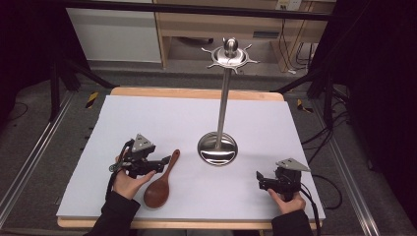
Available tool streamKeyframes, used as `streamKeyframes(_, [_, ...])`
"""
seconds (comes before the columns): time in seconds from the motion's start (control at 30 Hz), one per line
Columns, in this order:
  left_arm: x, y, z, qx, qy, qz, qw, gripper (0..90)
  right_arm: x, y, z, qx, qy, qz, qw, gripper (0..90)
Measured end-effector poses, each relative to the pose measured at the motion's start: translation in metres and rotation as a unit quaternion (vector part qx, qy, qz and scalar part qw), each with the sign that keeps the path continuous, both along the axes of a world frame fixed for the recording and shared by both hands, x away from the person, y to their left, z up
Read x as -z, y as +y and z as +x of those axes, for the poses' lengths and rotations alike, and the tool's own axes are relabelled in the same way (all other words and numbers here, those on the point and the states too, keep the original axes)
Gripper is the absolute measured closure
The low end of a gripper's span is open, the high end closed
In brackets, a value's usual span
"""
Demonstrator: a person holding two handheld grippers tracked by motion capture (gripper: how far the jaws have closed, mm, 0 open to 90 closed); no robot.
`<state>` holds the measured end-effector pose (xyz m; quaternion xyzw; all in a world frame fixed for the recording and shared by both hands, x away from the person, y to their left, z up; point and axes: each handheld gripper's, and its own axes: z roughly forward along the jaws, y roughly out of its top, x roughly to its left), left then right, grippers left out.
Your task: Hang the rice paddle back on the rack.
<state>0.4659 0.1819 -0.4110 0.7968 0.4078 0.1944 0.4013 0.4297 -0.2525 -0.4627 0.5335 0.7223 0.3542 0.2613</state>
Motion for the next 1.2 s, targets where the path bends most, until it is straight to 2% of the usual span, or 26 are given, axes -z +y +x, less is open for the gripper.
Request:
streamKeyframes(0.1, [0.003,-0.005,0.003,0.004,0.01,0.01,0.9999,30.5,-0.001,0.0,0.0,-0.002,-0.002,0.001,1.0,5.9])
streamKeyframes(0.13, [0.004,-0.007,0.004,0.006,0.018,0.02,0.9996,31.2,-0.001,0.0,0.0,-0.002,-0.004,0.001,1.0,5.8])
streamKeyframes(0.23, [0.005,-0.009,0.005,0.006,0.025,0.026,0.9993,32.9,-0.001,0.0,0.0,-0.003,-0.002,0.001,1.0,5.8])
streamKeyframes(0.27, [0.007,-0.01,0.007,0.005,0.035,0.033,0.9989,33.6,0.0,0.0,0.0,-0.004,-0.001,-0.001,1.0,5.8])
streamKeyframes(0.33, [0.007,-0.01,0.007,0.006,0.037,0.035,0.9987,34.2,0.0,0.001,0.0,-0.006,-0.002,-0.002,1.0,5.8])
streamKeyframes(0.4, [0.01,-0.012,0.007,0.007,0.044,0.049,0.9978,36.1,-0.001,0.002,0.0,-0.005,-0.002,-0.006,1.0,5.9])
streamKeyframes(0.43, [0.01,-0.012,0.007,0.007,0.044,0.049,0.9978,36.9,-0.001,0.002,0.0,-0.005,-0.002,-0.006,1.0,5.9])
streamKeyframes(0.47, [0.011,-0.014,0.007,0.009,0.049,0.059,0.997,37.4,0.0,0.002,0.0,-0.007,-0.002,-0.007,0.9999,6.0])
streamKeyframes(0.5, [0.011,-0.014,0.007,0.009,0.049,0.059,0.997,38.0,0.0,0.002,0.0,-0.007,-0.002,-0.007,0.9999,6.0])
streamKeyframes(0.73, [0.019,-0.02,0.01,0.018,0.082,0.074,0.9937,43.1,0.0,0.003,0.0,-0.009,0.001,-0.011,0.9999,6.2])
streamKeyframes(0.87, [0.025,-0.023,0.014,0.019,0.099,0.082,0.9915,49.8,0.001,0.003,0.0,-0.009,0.003,-0.012,0.9999,6.7])
streamKeyframes(1.03, [0.029,-0.026,0.014,0.02,0.109,0.091,0.9897,54.3,0.001,0.004,0.0,-0.009,0.004,-0.012,0.9999,6.7])
streamKeyframes(1.07, [0.031,-0.026,0.015,0.023,0.115,0.097,0.9883,55.4,0.001,0.004,0.0,-0.01,0.003,-0.012,0.9999,6.7])
streamKeyframes(1.2, [0.034,-0.028,0.016,0.016,0.124,0.104,0.9867,60.1,0.001,0.005,0.0,-0.01,0.007,-0.009,0.9999,6.8])
